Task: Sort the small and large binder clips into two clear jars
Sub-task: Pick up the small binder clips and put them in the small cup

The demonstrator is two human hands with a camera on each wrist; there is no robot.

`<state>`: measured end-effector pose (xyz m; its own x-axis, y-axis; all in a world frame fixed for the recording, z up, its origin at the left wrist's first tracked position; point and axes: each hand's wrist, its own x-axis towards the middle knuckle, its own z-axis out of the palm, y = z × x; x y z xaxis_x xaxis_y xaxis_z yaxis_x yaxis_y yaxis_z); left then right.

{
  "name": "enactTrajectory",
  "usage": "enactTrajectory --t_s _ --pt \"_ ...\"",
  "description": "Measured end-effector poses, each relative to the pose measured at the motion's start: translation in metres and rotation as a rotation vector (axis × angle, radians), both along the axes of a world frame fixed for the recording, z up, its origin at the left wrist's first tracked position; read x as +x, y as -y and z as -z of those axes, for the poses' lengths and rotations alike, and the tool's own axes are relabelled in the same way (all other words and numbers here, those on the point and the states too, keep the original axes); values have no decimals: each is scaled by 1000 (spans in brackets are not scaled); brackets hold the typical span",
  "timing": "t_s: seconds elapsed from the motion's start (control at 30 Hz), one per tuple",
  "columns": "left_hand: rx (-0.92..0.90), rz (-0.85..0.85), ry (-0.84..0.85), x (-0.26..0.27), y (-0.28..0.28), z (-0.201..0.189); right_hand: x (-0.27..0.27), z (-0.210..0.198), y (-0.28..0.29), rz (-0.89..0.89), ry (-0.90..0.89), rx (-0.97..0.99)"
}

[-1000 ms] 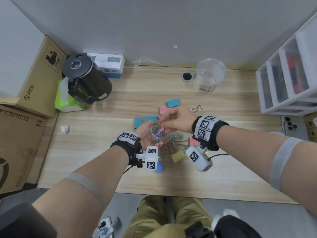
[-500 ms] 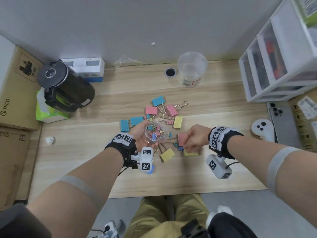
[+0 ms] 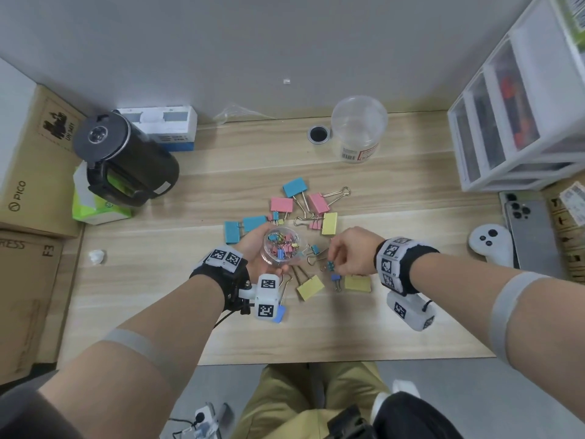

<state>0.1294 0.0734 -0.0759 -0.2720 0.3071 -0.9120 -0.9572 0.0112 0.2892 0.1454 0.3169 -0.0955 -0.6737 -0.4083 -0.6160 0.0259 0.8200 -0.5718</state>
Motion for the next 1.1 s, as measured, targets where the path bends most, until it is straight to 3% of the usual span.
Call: enactTrajectory --t_s 0.07,0.13,0.37,0.87,1.1 --pt "-1 -2 -8 0 1 -2 4 3 12 -278 -98 136" --pt "4 -2 -3 0 4 -3 7 7 21 -433 -157 233" --pt "-1 -28 2 6 20 -3 18 15 35 -505 -227 357" --pt "-12 -45 -4 11 46 0 15 15 50 -403 -160 451" --pt "-19 -23 -3 11 50 1 0 -7 38 -85 -231 275"
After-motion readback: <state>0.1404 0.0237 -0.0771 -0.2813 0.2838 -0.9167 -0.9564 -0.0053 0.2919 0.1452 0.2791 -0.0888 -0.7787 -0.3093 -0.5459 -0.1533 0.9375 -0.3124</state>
